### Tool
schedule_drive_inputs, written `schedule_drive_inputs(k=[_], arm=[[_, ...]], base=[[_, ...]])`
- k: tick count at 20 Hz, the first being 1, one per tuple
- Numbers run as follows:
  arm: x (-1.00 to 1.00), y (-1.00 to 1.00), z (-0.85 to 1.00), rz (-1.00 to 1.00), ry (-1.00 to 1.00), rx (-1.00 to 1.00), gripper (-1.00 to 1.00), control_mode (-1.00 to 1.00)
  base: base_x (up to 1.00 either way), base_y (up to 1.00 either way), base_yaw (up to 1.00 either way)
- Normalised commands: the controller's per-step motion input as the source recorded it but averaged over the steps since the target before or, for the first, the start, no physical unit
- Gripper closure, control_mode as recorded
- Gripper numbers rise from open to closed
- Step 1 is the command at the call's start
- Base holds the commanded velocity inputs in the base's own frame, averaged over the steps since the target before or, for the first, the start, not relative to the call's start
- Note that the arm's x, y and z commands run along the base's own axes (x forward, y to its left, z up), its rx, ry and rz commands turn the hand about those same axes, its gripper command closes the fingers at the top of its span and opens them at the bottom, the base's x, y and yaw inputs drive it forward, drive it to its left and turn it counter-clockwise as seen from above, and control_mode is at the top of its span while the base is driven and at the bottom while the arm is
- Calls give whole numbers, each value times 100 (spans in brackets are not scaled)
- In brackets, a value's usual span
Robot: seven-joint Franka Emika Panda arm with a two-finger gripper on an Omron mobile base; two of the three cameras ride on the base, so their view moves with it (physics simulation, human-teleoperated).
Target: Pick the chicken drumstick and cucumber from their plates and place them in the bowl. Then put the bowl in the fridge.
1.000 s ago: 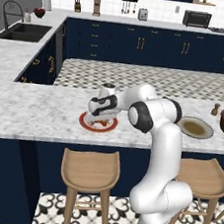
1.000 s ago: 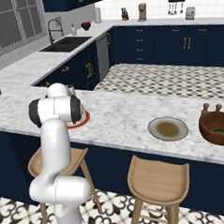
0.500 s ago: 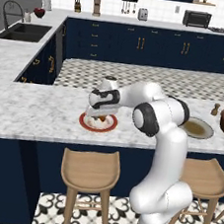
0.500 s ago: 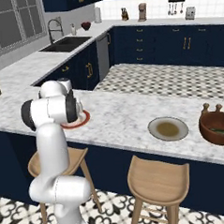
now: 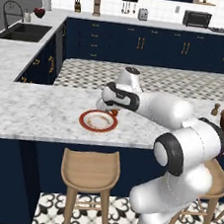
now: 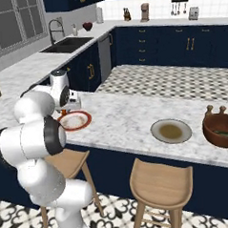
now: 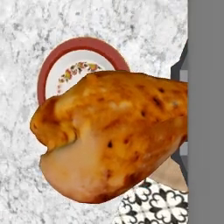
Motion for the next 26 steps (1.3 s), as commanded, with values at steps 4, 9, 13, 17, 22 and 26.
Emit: schedule_drive_inputs(k=[4, 9, 13, 17, 22, 26], arm=[[-75, -62, 71, -19, -18, 0, 100, 100], [0, 0, 0, 0, 0, 0, 100, 100], [0, 0, 0, 0, 0, 0, 100, 100], [0, 0, 0, 0, 0, 0, 100, 100], [0, 0, 0, 0, 0, 0, 100, 100], [0, 0, 0, 0, 0, 0, 100, 100]], base=[[-25, -23, -7], [-94, -99, -31], [-28, -100, -40], [34, -100, -36], [88, -80, -14], [100, 0, 4]])
